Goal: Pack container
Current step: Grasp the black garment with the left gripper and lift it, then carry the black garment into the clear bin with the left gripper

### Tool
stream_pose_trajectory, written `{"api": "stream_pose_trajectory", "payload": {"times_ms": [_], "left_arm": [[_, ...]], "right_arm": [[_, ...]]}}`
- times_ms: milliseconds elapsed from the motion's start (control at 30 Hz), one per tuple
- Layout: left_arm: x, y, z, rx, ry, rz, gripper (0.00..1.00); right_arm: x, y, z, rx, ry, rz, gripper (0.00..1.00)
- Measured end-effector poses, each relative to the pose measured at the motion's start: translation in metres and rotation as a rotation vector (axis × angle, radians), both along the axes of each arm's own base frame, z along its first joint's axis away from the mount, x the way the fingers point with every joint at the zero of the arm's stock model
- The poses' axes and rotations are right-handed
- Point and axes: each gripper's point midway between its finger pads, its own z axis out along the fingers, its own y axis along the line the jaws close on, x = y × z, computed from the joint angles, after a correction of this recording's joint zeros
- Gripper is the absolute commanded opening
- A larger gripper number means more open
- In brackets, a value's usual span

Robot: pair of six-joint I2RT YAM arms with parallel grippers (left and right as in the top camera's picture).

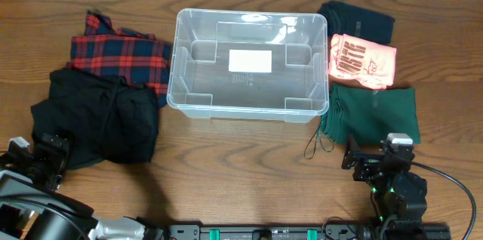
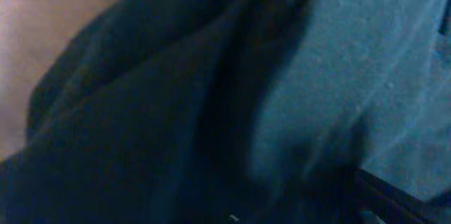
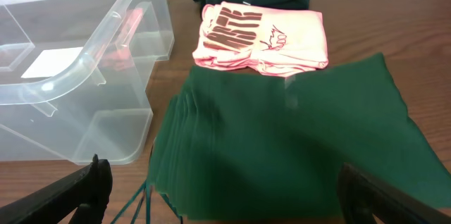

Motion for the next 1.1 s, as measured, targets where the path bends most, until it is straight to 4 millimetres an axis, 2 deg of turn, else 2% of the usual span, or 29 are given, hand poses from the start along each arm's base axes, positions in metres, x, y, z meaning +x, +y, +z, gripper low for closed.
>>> {"api": "stream_pose_trajectory", "payload": {"times_ms": [33, 67, 133, 233, 300, 367, 500, 600, 700, 800, 967, 1100], "left_arm": [[0.001, -0.001, 0.001, -0.003, -0.008, -0.004, 0.86], [0.001, -0.002, 0.000, -0.011, -0.011, -0.003, 0.65], [0.001, -0.006, -0.002, -0.026, -0.014, -0.010, 0.46], [0.004, -0.012, -0.001, -0.051, -0.043, -0.023, 0.23], [0.007, -0.015, 0.003, -0.074, -0.073, -0.027, 0.12], [0.010, -0.018, 0.007, -0.094, -0.099, -0.032, 0.06], [0.013, -0.029, 0.013, -0.164, -0.136, -0.026, 0.06], [0.014, -0.036, 0.032, -0.177, -0.170, -0.014, 0.06], [0.019, -0.036, 0.072, -0.116, -0.248, -0.011, 0.06], [0.024, -0.039, 0.127, -0.033, -0.346, -0.002, 0.06], [0.028, -0.043, 0.234, 0.164, -0.563, 0.007, 0.06], [0.033, -0.062, 0.319, 0.267, -0.757, -0.034, 0.06]], "right_arm": [[0.000, 0.000, 0.000, 0.000, 0.000, 0.000, 0.99], [0.000, 0.000, 0.000, 0.000, 0.000, 0.000, 0.99], [0.000, 0.000, 0.000, 0.000, 0.000, 0.000, 0.99], [0.000, 0.000, 0.000, 0.000, 0.000, 0.000, 0.99], [0.000, 0.000, 0.000, 0.000, 0.000, 0.000, 0.99], [0.000, 0.000, 0.000, 0.000, 0.000, 0.000, 0.99], [0.000, 0.000, 0.000, 0.000, 0.000, 0.000, 0.99], [0.000, 0.000, 0.000, 0.000, 0.000, 0.000, 0.99], [0.000, 0.000, 0.000, 0.000, 0.000, 0.000, 0.99], [0.000, 0.000, 0.000, 0.000, 0.000, 0.000, 0.99], [0.000, 0.000, 0.000, 0.000, 0.000, 0.000, 0.99], [0.000, 0.000, 0.000, 0.000, 0.000, 0.000, 0.99]]}}
